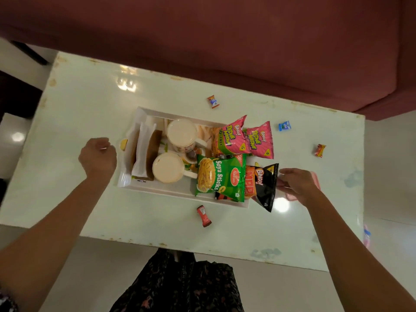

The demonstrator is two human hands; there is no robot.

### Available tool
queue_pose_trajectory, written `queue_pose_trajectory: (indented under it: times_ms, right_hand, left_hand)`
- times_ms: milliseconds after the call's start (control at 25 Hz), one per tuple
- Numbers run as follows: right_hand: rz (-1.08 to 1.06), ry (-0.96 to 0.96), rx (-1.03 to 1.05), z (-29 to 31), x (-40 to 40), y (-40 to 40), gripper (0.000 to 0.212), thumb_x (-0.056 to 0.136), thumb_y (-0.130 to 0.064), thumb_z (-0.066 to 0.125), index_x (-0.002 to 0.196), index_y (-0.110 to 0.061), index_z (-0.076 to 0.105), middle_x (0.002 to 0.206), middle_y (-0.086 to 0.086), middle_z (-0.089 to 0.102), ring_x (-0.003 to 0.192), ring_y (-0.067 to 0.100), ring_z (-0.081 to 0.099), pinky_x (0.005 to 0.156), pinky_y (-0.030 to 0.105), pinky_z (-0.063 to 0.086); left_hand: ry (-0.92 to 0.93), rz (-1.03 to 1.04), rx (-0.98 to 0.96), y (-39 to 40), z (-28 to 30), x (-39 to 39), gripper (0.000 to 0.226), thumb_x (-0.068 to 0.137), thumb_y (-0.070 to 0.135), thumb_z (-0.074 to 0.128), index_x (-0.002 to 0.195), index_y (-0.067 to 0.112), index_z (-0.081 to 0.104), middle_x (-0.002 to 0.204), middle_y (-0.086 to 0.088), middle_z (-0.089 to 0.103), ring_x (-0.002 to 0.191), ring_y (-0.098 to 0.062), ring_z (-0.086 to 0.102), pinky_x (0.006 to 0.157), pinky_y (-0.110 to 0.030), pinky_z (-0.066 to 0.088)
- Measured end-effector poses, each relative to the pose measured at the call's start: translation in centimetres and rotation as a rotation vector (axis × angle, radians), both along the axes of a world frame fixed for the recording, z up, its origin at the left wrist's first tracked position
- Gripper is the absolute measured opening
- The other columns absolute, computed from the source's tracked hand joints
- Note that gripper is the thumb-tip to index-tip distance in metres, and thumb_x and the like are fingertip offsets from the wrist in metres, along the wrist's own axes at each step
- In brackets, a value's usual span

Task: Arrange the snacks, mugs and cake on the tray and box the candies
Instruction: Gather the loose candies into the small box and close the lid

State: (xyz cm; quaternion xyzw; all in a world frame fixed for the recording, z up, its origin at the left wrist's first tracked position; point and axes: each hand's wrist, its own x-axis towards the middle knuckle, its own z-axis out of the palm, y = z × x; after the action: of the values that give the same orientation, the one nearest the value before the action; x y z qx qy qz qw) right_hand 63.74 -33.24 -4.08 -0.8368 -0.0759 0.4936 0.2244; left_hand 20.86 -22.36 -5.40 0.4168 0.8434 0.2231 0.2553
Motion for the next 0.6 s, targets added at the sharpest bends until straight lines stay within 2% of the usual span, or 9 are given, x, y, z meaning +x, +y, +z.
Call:
queue_pose_trajectory:
  times_ms: [80, 120, 200, 240, 280, 360, 480, 600]
  right_hand:
    - [0.058, -0.165, -0.021, 1.5, 0.7, -1.5, 0.022, 0.084, -0.001, 0.060, 0.106, 0.000, 0.063, 0.088, 0.018, 0.065, 0.063, 0.024, 0.065, 0.064, 0.032, 0.058]
    - [0.075, -0.221, -0.037, 2.1, 0.9, -2.3, 0.023, 0.083, -0.005, 0.062, 0.106, -0.003, 0.063, 0.090, 0.016, 0.065, 0.062, 0.022, 0.064, 0.064, 0.033, 0.059]
    - [0.101, -0.304, -0.075, 2.7, 1.1, -3.9, 0.037, 0.082, -0.013, 0.065, 0.119, -0.007, 0.058, 0.100, 0.013, 0.060, 0.074, 0.025, 0.063, 0.080, 0.041, 0.058]
    - [0.124, -0.324, -0.100, 2.9, 1.1, -4.6, 0.045, 0.082, -0.016, 0.065, 0.126, -0.009, 0.053, 0.109, 0.014, 0.057, 0.087, 0.028, 0.062, 0.087, 0.044, 0.055]
    - [0.133, -0.323, -0.116, 2.9, 0.9, -5.4, 0.052, 0.082, -0.019, 0.065, 0.131, -0.012, 0.048, 0.121, 0.016, 0.053, 0.098, 0.031, 0.059, 0.091, 0.046, 0.053]
    - [0.119, -0.286, -0.120, 2.6, 0.4, -6.4, 0.065, 0.082, -0.025, 0.065, 0.140, -0.019, 0.037, 0.136, 0.019, 0.040, 0.106, 0.034, 0.055, 0.090, 0.047, 0.053]
    - [0.116, -0.272, -0.078, 1.1, -0.2, -6.6, 0.079, 0.081, -0.035, 0.066, 0.146, -0.031, 0.020, 0.142, 0.022, 0.021, 0.115, 0.044, 0.047, 0.093, 0.053, 0.050]
    - [0.107, -0.307, -0.010, -0.6, 0.1, -5.6, 0.081, 0.081, -0.041, 0.066, 0.145, -0.041, 0.016, 0.152, 0.020, -0.006, 0.124, 0.050, 0.038, 0.098, 0.053, 0.045]
  left_hand:
    - [-0.019, -0.083, 0.082, -3.1, 1.1, 2.0, 0.023, 0.081, 0.003, 0.052, 0.099, 0.005, 0.065, 0.102, -0.016, 0.069, 0.093, -0.027, 0.063, 0.083, -0.024, 0.042]
    - [-0.057, -0.165, 0.098, -5.1, 1.5, 3.4, 0.020, 0.081, 0.002, 0.053, 0.097, 0.005, 0.065, 0.100, -0.015, 0.069, 0.087, -0.019, 0.064, 0.079, -0.019, 0.042]
    - [-0.220, -0.337, 0.098, -9.2, 2.6, 7.1, 0.017, 0.082, -0.002, 0.056, 0.095, 0.005, 0.064, 0.098, -0.014, 0.067, 0.078, -0.003, 0.059, 0.070, -0.005, 0.043]
    - [-0.307, -0.409, 0.073, -11.3, 3.2, 8.9, 0.017, 0.082, -0.004, 0.056, 0.095, 0.006, 0.064, 0.098, -0.013, 0.067, 0.078, -0.004, 0.059, 0.067, -0.004, 0.045]
    - [-0.367, -0.478, 0.051, -13.3, 3.7, 10.8, 0.018, 0.082, -0.004, 0.057, 0.095, 0.007, 0.063, 0.097, -0.012, 0.067, 0.080, -0.008, 0.060, 0.068, -0.005, 0.047]
    - [-0.415, -0.571, 0.044, -16.6, 4.5, 14.1, 0.020, 0.081, -0.002, 0.058, 0.094, 0.013, 0.063, 0.095, -0.006, 0.066, 0.084, -0.008, 0.061, 0.074, -0.009, 0.047]
    - [-0.473, -0.568, 0.040, -20.3, 4.4, 18.1, 0.026, 0.081, -0.002, 0.059, 0.091, 0.022, 0.062, 0.094, 0.000, 0.065, 0.089, -0.008, 0.062, 0.077, -0.018, 0.051]
    - [-0.539, -0.575, -0.036, -23.0, 3.4, 22.2, 0.030, 0.082, 0.002, 0.058, 0.091, 0.031, 0.058, 0.097, 0.006, 0.065, 0.094, -0.005, 0.060, 0.078, -0.019, 0.052]
